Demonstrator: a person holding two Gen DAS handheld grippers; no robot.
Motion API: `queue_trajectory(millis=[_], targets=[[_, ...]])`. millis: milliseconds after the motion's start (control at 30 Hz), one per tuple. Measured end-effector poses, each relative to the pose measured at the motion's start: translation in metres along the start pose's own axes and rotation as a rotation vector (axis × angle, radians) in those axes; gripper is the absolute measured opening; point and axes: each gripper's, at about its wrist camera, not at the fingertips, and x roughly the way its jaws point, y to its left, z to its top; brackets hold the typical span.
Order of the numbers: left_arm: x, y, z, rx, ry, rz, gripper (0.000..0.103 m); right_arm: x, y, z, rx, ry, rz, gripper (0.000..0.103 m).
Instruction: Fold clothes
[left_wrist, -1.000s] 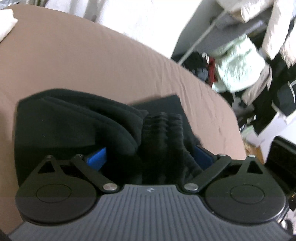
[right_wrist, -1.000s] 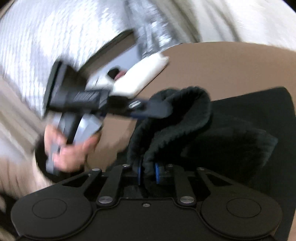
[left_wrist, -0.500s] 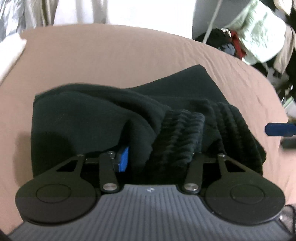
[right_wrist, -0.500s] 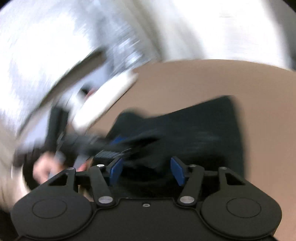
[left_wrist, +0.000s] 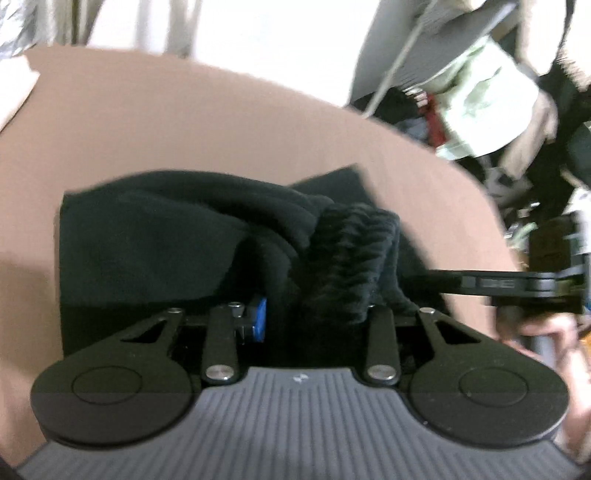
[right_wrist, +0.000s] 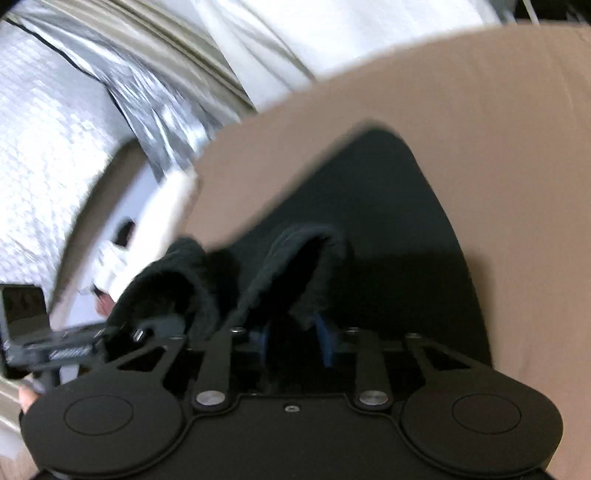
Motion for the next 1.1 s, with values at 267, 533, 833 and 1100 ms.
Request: queue_trajectory(millis=[267,533,833,1100], targets=[[0.034,-0.043,0.045,0.034,0.124,-0.138,0.034,-0.033,-0.001,0.038,-0.013,-0.175,0.245,0.004],[0.160,-0.028,0.048,-0.133,0.312,-0.060,0.074,-0.023,-0.083,0.027,0.312,-0.084,-0.082,0.012],[0.126,-0.032,0.049,-0.155,0.298,-0.163,0.094,-0.089,-0.036,-0.036,0.448,-0.235,-0.083,0.062],[-0.008,-0.010,0.046,-0.028,0.016,-0.261,0.094,-0.089,0.001,-0.084,0.609,-0.364,-0.011,0.067]])
